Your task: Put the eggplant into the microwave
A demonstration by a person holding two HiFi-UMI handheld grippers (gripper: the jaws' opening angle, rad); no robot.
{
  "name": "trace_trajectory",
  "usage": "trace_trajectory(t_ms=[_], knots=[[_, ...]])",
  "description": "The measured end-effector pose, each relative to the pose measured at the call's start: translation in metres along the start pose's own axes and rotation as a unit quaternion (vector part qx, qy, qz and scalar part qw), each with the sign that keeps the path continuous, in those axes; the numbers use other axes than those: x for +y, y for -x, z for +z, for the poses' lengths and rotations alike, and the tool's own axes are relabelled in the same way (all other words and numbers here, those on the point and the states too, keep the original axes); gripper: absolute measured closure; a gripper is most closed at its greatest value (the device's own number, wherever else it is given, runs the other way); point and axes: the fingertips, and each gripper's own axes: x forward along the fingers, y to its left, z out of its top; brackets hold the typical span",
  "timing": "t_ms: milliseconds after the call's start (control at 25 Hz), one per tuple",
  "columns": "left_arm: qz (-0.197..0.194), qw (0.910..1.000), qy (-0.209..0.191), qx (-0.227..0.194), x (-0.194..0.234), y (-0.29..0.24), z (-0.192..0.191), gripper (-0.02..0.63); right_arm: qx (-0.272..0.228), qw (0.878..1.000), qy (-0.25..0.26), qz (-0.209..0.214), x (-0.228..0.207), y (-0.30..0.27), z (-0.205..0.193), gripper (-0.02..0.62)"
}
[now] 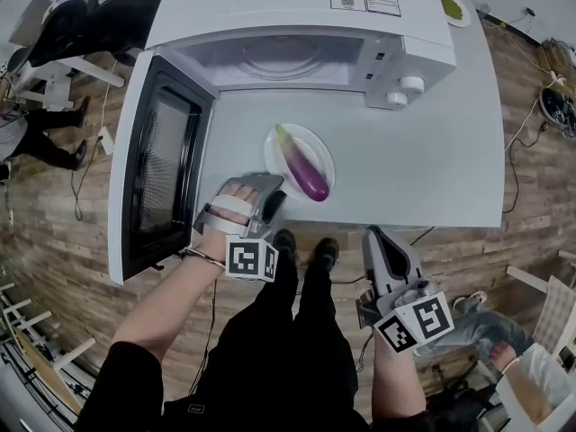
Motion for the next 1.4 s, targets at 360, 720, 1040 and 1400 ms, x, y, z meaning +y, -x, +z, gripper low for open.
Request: trace_trajectory(t_ms=[360, 720, 1040, 1400], knots=[[0.026, 0.9980, -0.057, 0.000, 0.006, -0.006, 0.003, 0.454, -0.001, 1.000, -0.002, -0.004, 0.000, 0.004, -0.001, 0.578], [0.020, 0.9952, -0.095, -0.001, -0.003, -0.008, 0.008, 0.518, -0.004, 1.000, -0.002, -0.007, 0.000, 0.010, -0.001, 0.578], [0.000, 0.9925, -0.122, -0.007, -0.020, -0.011, 0.029, 0.525, -0.001, 1.000, -0.004, -0.006, 0.000, 0.014, -0.004, 0.578], [0.019, 0.9895, -0.143, 0.002, -0.015, -0.016, 0.036, 0.560, 0.001, 1.000, -0.008, -0.004, -0.001, 0.020, -0.007, 0.578]])
